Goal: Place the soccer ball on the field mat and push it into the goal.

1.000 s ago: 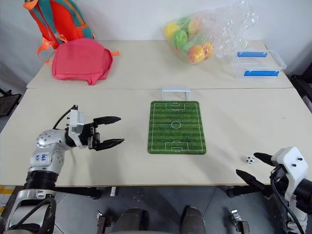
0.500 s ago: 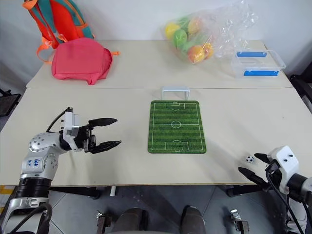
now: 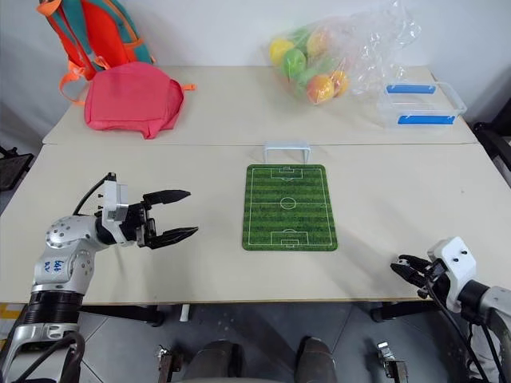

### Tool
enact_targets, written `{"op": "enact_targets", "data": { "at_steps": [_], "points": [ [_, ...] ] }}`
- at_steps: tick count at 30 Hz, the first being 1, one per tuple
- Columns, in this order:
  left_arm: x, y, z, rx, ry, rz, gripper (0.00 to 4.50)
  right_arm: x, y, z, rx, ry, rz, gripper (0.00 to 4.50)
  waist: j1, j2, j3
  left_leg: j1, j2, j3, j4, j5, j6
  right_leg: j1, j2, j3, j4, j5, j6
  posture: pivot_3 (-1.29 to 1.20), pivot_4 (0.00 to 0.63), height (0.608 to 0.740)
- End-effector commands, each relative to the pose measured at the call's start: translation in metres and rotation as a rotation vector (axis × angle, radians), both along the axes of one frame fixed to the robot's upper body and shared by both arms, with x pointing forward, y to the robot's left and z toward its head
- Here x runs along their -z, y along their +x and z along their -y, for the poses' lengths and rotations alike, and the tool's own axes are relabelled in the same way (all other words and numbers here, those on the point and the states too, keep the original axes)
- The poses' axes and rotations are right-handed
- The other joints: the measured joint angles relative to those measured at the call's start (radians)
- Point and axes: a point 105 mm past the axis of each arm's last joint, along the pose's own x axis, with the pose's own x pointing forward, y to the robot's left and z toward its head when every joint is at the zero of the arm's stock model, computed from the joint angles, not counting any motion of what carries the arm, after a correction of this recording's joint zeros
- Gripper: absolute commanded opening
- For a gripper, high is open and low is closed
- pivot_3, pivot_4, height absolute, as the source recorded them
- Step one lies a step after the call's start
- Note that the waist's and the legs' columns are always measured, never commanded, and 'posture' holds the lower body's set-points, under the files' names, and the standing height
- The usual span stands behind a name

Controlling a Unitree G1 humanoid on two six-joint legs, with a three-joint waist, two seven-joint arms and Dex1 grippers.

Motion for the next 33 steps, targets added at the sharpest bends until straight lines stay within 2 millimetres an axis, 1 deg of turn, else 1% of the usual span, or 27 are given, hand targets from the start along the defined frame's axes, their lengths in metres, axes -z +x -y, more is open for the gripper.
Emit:
{"op": "enact_targets", "data": {
  "at_steps": [1, 2, 4, 6, 7, 8, 9, 10, 11, 13, 15, 18, 20, 23, 25, 33],
  "points": [
    [-0.008, 0.0, 0.004, 0.035, -0.022, 0.044, 4.5, -0.031, 0.005, -0.005, -0.022, -0.034, 0.079, 0.84, 0.0, 0.0, 0.0, 0.0, 0.0, 0.0, 0.0, 0.0, 0.0, 0.0, 0.0, 0.0, 0.0, 0.0, 0.0, 0.0, 0.15, 0.74],
    [-0.007, 0.0, 0.005, 0.043, -0.026, 0.044, 4.5, -0.04, 0.007, -0.011, -0.047, -0.039, 0.097, 0.84, 0.0, 0.0, 0.0, 0.0, 0.0, 0.0, 0.0, 0.0, 0.0, 0.0, 0.0, 0.0, 0.0, 0.0, 0.0, 0.0, 0.15, 0.74],
    [-0.006, 0.001, 0.007, 0.054, -0.028, 0.043, 4.5, -0.051, 0.01, -0.021, -0.077, -0.041, 0.12, 0.84, -0.001, 0.001, 0.0, 0.0, 0.0, 0.0, 0.0, 0.0, 0.0, 0.0, 0.0, 0.0, 0.0, 0.0, 0.0, 0.0, 0.15, 0.74],
    [0.0, -0.002, 0.011, 0.097, -0.019, 0.034, 4.5, -0.079, 0.019, -0.053, -0.186, -0.018, 0.182, 0.84, -0.006, 0.0, 0.0, 0.0, 0.0, 0.0, 0.0, 0.0, 0.0, 0.0, 0.0, 0.0, 0.0, 0.0, 0.0, 0.0, 0.15, 0.74],
    [0.004, -0.003, 0.012, 0.123, -0.004, 0.028, 4.5, -0.091, 0.023, -0.071, -0.245, -0.008, 0.202, 0.84, -0.01, 0.001, 0.0, 0.0, 0.0, 0.0, 0.0, 0.0, 0.0, 0.0, 0.0, 0.0, 0.0, 0.0, 0.0, 0.0, 0.15, 0.74],
    [0.009, -0.005, 0.013, 0.153, 0.013, 0.021, 4.5, -0.098, 0.027, -0.09, -0.313, -0.007, 0.187, 0.84, -0.014, 0.001, 0.0, 0.0, 0.001, 0.001, 0.0, 0.0, 0.0, 0.0, 0.0, 0.0, 0.0, 0.0, -0.001, 0.0, 0.15, 0.74],
    [0.012, -0.005, 0.014, 0.169, 0.018, 0.014, 4.5, -0.092, 0.028, -0.105, -0.377, -0.052, 0.102, 0.84, -0.017, 0.001, 0.0, 0.0, 0.001, 0.0, 0.001, 0.0, 0.0, -0.001, 0.001, 0.0, 0.0, 0.001, -0.001, 0.0, 0.15, 0.74],
    [0.014, -0.004, 0.014, 0.175, 0.012, 0.009, 4.5, -0.085, 0.029, -0.114, -0.407, -0.089, 0.007, 0.84, -0.021, 0.001, 0.0, 0.0, 0.002, 0.0, 0.002, 0.0, 0.0, -0.001, 0.002, 0.0, 0.0, 0.001, -0.001, 0.0, 0.15, 0.74],
    [0.014, -0.002, 0.015, 0.179, 0.004, 0.006, 4.5, -0.081, 0.031, -0.123, -0.433, -0.063, -0.056, 0.84, -0.023, 0.001, 0.0, -0.001, 0.002, 0.0, 0.002, 0.0, 0.0, -0.001, 0.002, 0.0, 0.001, 0.001, -0.002, 0.0, 0.15, 0.74],
    [0.018, 0.0, 0.014, 0.19, 0.012, 0.006, 4.5, -0.084, 0.041, -0.151, -0.538, -0.055, -0.017, 0.84, -0.019, -0.004, 0.0, -0.003, 0.005, -0.003, 0.003, 0.0, -0.001, -0.001, 0.005, -0.002, 0.0, 0.002, -0.003, 0.0, 0.15, 0.74],
    [0.021, 0.001, 0.013, 0.196, 0.012, 0.012, 4.5, -0.085, 0.048, -0.172, -0.62, -0.064, 0.011, 0.84, -0.021, -0.004, 0.0, -0.005, 0.008, -0.003, 0.006, -0.002, -0.003, -0.002, 0.008, -0.003, -0.001, 0.002, -0.003, 0.0, 0.15, 0.74],
    [0.028, 0.001, 0.006, 0.184, 0.033, 0.007, 4.5, -0.079, 0.056, -0.197, -0.72, -0.081, 0.011, 0.84, -0.022, -0.003, 0.0, -0.007, 0.008, -0.002, 0.007, -0.003, -0.002, -0.004, 0.008, -0.003, -0.001, 0.002, -0.003, 0.0, 0.15, 0.74],
    [0.036, -0.001, -0.001, 0.175, 0.064, -0.007, 4.5, -0.069, 0.062, -0.208, -0.775, -0.106, -0.002, 0.84, -0.026, -0.003, 0.0, -0.007, 0.008, -0.001, 0.008, -0.004, -0.002, -0.004, 0.008, -0.003, 0.0, 0.002, -0.003, 0.0, 0.15, 0.74],
    [0.041, -0.005, -0.004, 0.168, 0.083, -0.008, 4.5, -0.057, 0.071, -0.213, -0.8, -0.12, -0.026, 0.84, -0.027, -0.003, 0.0, -0.007, 0.008, -0.001, 0.008, -0.004, -0.002, -0.004, 0.008, -0.003, 0.0, 0.002, -0.003, 0.0, 0.15, 0.74],
    [0.042, -0.007, -0.005, 0.161, 0.086, -0.003, 4.5, -0.051, 0.073, -0.214, -0.817, -0.134, -0.04, 0.84, -0.025, -0.003, 0.0, -0.007, 0.008, -0.001, 0.008, -0.004, -0.002, -0.004, 0.008, -0.003, 0.0, 0.002, -0.003, 0.0, 0.15, 0.74],
    [0.04, -0.009, -0.008, 0.126, 0.073, 0.01, 4.5, -0.035, 0.081, -0.21, -0.843, -0.145, -0.077, 0.84, -0.028, -0.003, 0.0, -0.007, 0.009, 0.0, 0.01, -0.004, -0.002, -0.004, 0.008, -0.003, 0.001, 0.002, -0.003, 0.0, 0.15, 0.74]
  ]
}}
